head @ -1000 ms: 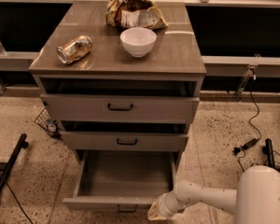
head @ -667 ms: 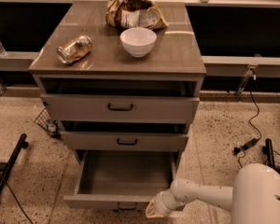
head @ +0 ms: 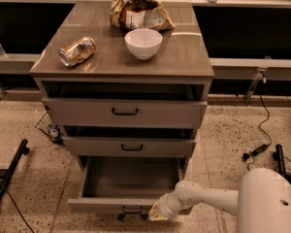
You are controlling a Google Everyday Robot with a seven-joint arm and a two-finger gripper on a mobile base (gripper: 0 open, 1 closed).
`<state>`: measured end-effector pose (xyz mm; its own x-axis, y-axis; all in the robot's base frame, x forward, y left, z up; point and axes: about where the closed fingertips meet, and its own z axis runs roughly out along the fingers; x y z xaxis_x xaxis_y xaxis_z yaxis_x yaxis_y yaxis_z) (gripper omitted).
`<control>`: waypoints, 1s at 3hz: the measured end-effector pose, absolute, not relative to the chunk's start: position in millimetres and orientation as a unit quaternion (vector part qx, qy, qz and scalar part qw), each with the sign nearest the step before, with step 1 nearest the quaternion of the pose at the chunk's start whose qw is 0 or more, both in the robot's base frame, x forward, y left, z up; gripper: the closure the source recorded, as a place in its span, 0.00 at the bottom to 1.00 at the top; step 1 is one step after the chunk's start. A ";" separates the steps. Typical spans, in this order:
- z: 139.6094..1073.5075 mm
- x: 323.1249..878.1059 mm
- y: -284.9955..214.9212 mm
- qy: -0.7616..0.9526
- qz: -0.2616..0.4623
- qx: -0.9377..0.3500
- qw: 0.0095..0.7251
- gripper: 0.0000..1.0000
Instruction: Close bottom drawer
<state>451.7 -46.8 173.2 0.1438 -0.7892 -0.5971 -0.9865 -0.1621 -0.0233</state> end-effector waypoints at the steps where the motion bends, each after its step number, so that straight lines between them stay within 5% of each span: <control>1: 177.2 467.8 -43.6 0.609 0.230 -0.727 0.221 1.00; 3: 175.5 506.3 -41.4 0.607 0.220 -0.721 0.252 1.00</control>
Offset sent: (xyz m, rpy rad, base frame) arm 0.0627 0.0072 0.0087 0.0431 -0.0817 -0.0208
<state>506.3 -41.4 175.5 0.1670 -0.7647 -0.6224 -0.9859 -0.1368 -0.0965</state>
